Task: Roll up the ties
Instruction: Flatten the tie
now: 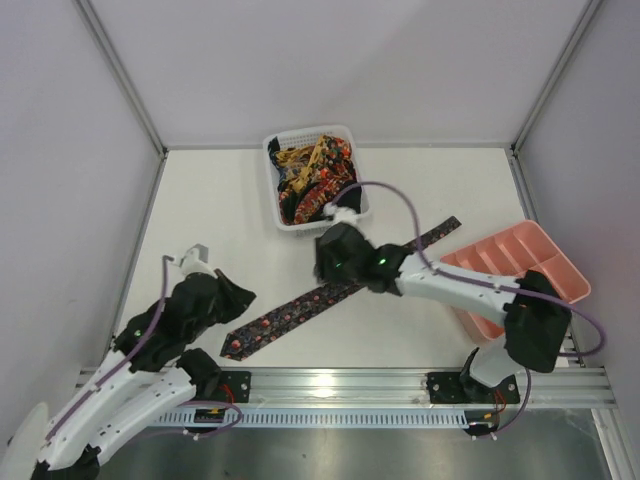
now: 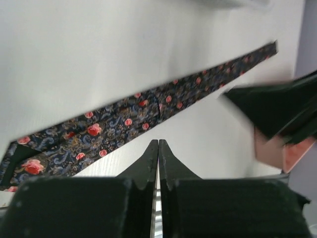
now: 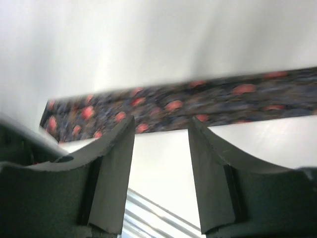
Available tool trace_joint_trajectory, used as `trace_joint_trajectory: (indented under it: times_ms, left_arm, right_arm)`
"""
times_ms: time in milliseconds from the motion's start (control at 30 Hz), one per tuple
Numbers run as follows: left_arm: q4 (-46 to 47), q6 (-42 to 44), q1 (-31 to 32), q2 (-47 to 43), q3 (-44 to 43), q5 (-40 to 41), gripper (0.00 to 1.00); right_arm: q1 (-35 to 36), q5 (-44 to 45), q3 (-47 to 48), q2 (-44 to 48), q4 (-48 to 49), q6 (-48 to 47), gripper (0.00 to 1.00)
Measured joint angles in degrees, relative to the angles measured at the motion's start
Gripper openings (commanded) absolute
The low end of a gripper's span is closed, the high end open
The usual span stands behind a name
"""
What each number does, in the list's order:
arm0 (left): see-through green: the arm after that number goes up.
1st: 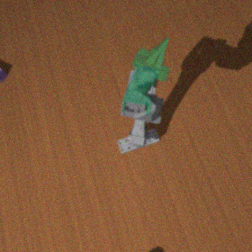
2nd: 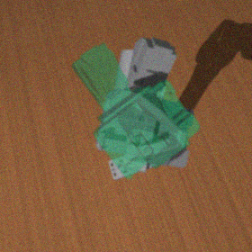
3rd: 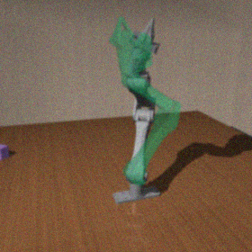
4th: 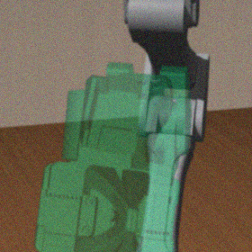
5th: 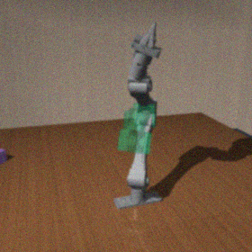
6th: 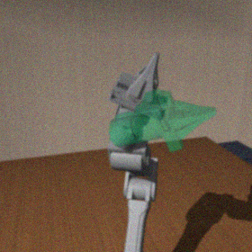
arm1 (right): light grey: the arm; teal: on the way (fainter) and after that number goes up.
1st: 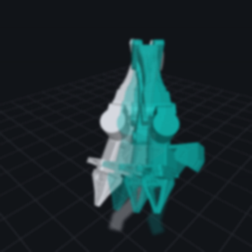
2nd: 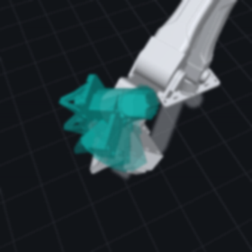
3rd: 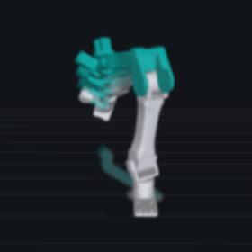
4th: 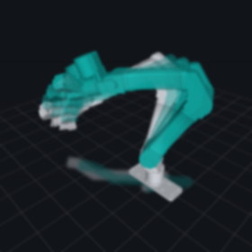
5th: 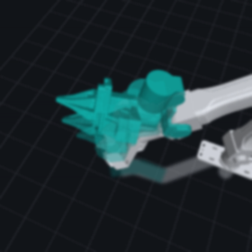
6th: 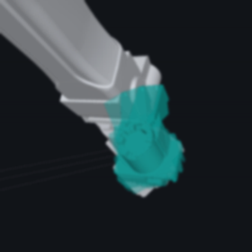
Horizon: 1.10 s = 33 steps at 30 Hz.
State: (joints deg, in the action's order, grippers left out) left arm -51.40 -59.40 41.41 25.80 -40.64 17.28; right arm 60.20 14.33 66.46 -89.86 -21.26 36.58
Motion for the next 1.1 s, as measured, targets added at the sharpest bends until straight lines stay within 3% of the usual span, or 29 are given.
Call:
trace_joint_trajectory:
  times_ms: [133, 233, 367, 567, 867, 1100]
  left_arm:
    - [7.4, -0.2, 0.5, 9.2, 6.0, -6.0, 0.00]
    - [10.3, -1.5, 3.7, 20.9, 6.3, -5.9, 0.00]
    - [10.9, -4.3, 9.6, 38.0, 3.1, -4.3, 0.00]
    - [10.1, -9.0, 13.1, 52.9, -3.6, -1.2, 0.00]
    - [9.0, -12.8, 11.0, 59.2, -4.1, -0.2, 0.00]
    - [13.3, -11.3, -2.3, 55.1, 0.1, -5.8, 0.00]
  right_arm:
    - [-17.5, -4.7, -3.4, 6.9, -0.9, -4.1, 0.53]
    - [-25.7, -6.8, -3.4, 7.9, -2.8, -7.3, 0.56]
    - [-30.0, -10.3, -3.4, 7.7, -6.2, -11.3, 0.61]
    - [-33.1, -15.1, -4.0, 7.6, -7.4, -13.9, 0.66]
    - [-33.1, -18.9, -8.9, 9.2, -5.8, -14.4, 0.67]
    - [-33.1, -20.9, -11.6, 10.1, -2.9, -14.4, 0.67]
